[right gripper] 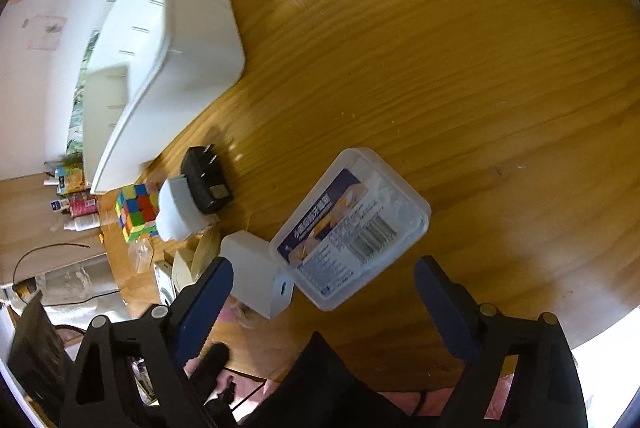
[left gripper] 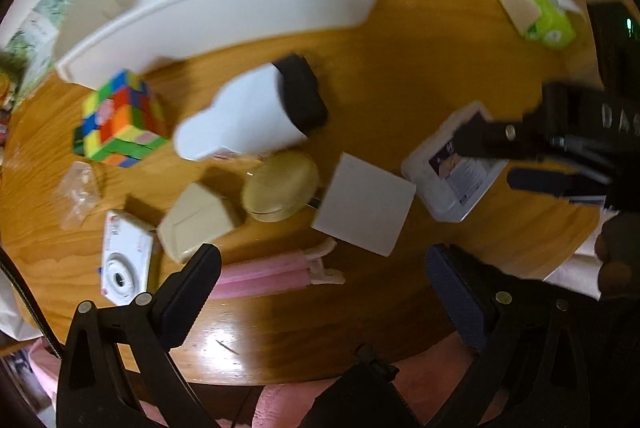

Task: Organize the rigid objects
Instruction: 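Grasp the clear labeled plastic box with the right tool while the left tool approaches the white charger, then close the left tool on the white square charger while the right tool lifts the clear box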

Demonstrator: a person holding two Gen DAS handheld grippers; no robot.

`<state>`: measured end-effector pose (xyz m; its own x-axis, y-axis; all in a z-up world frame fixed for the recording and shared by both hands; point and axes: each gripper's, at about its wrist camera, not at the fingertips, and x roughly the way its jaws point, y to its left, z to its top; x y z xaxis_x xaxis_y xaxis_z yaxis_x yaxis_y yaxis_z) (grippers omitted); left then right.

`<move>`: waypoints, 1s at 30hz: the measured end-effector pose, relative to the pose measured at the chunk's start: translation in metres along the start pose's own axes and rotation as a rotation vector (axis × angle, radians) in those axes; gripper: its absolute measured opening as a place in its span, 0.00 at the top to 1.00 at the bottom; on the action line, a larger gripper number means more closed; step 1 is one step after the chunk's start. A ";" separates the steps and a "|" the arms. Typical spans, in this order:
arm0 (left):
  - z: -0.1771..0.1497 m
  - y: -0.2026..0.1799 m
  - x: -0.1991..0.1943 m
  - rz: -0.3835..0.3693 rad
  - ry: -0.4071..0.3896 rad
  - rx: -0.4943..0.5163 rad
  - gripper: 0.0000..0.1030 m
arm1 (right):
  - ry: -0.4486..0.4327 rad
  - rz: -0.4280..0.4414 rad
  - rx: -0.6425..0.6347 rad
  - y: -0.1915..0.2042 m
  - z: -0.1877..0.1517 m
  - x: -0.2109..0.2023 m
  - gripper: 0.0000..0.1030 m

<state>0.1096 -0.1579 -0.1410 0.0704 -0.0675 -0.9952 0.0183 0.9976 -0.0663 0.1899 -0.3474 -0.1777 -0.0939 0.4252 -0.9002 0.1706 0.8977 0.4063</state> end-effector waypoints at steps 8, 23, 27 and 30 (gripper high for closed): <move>0.014 -0.003 0.030 -0.055 0.098 -0.010 0.01 | 0.034 -0.058 0.010 0.002 0.018 0.009 0.12; 0.051 0.007 0.062 -0.112 0.202 -0.084 0.10 | 0.091 -0.128 -0.012 0.006 0.050 0.022 0.23; 0.061 0.010 0.064 -0.101 0.208 -0.075 0.10 | 0.096 -0.128 -0.019 0.011 0.052 0.023 0.25; 0.065 0.009 0.066 -0.094 0.213 -0.067 0.12 | 0.092 -0.116 -0.020 0.011 0.054 0.023 0.25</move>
<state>0.1796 -0.1544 -0.2021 -0.1406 -0.1629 -0.9766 -0.0519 0.9862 -0.1570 0.2424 -0.3336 -0.2019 -0.2016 0.3267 -0.9234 0.1337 0.9431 0.3045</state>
